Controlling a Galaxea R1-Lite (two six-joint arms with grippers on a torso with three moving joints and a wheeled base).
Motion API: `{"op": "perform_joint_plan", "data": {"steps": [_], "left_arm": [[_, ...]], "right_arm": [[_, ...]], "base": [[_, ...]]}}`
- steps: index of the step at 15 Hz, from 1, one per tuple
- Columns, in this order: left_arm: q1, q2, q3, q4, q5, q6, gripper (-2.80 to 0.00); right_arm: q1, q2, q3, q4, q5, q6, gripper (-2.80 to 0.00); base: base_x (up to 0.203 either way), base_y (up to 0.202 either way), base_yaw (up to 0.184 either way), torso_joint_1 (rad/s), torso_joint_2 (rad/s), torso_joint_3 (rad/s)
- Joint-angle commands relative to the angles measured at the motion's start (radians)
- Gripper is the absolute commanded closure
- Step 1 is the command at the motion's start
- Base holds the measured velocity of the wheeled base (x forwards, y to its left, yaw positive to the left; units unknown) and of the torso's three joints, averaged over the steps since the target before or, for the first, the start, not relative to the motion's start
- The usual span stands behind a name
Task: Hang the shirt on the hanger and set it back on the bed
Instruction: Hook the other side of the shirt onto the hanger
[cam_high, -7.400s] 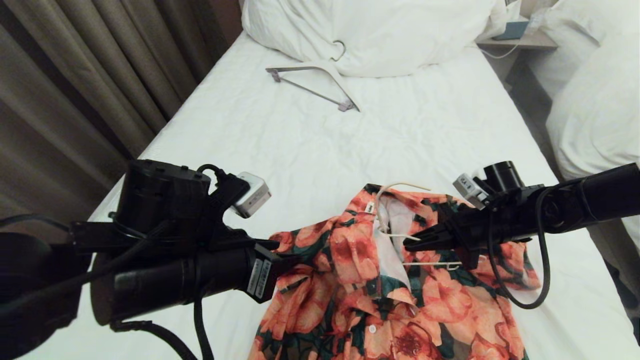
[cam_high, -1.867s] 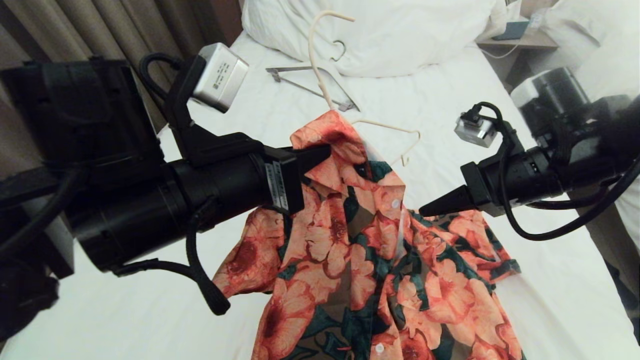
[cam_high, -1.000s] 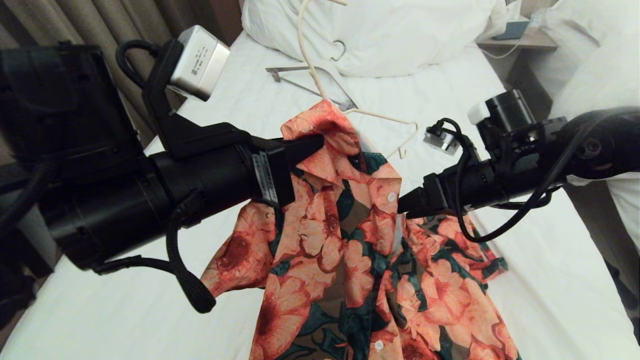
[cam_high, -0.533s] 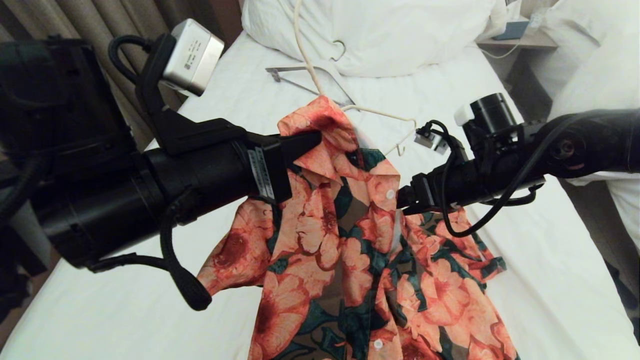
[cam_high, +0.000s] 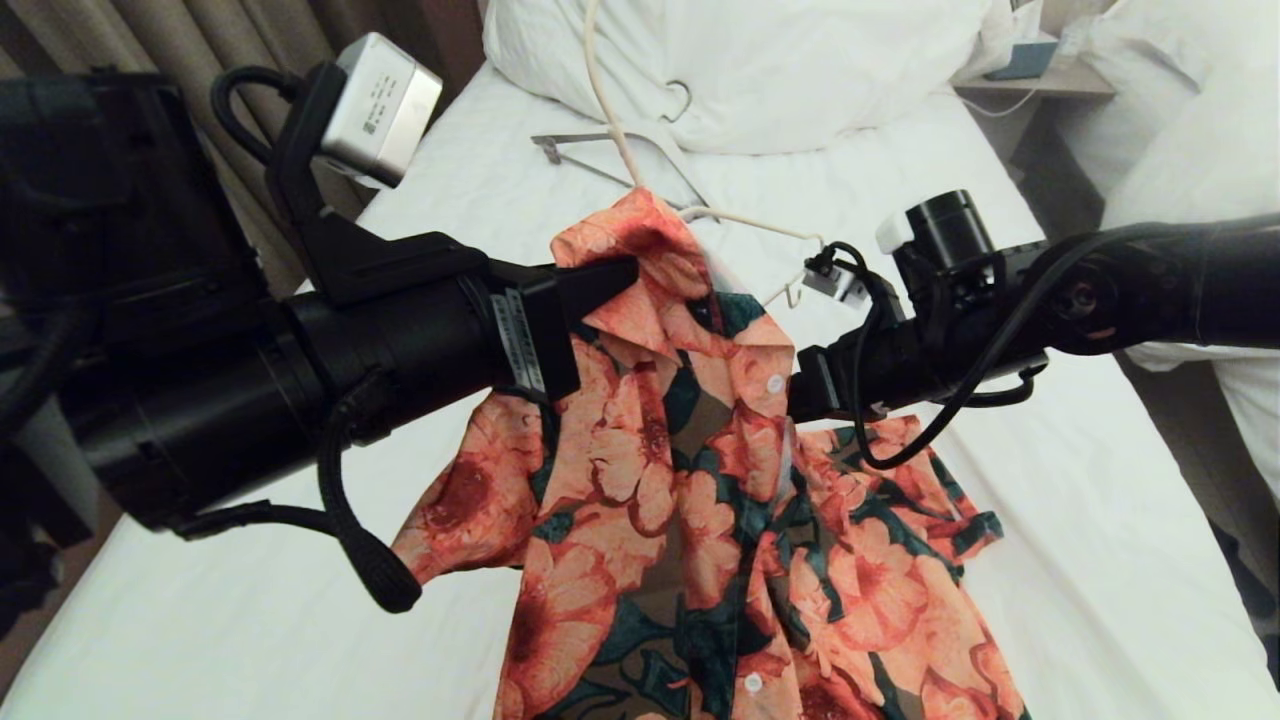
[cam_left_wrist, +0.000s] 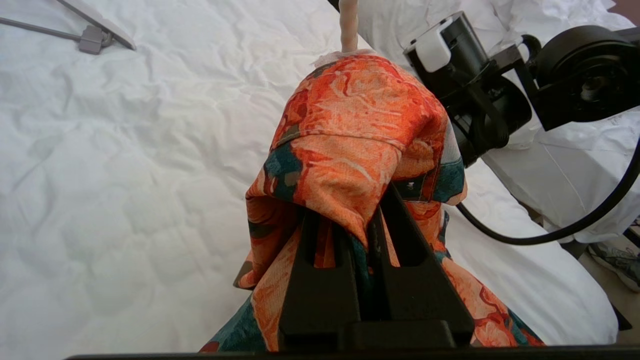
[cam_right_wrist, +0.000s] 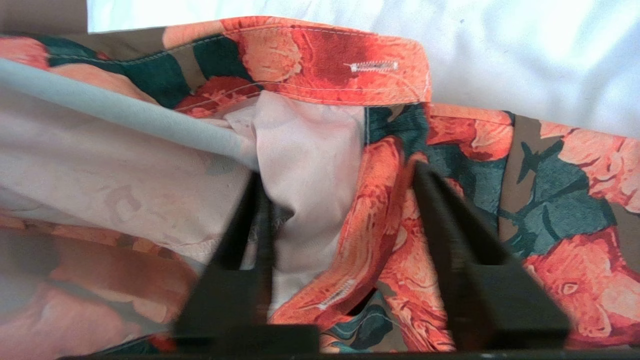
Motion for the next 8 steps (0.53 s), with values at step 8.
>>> {"op": "perform_joint_plan", "data": {"steps": [8], "left_arm": [[-0.005, -0.003, 0.003, 0.001, 0.0, -0.001, 0.0]], "right_arm": [[-0.046, -0.048, 0.024, 0.009, -0.044, 0.003, 0.0]], "base": [[0.0, 0.0, 0.0, 0.0, 0.0, 0.0]]}}
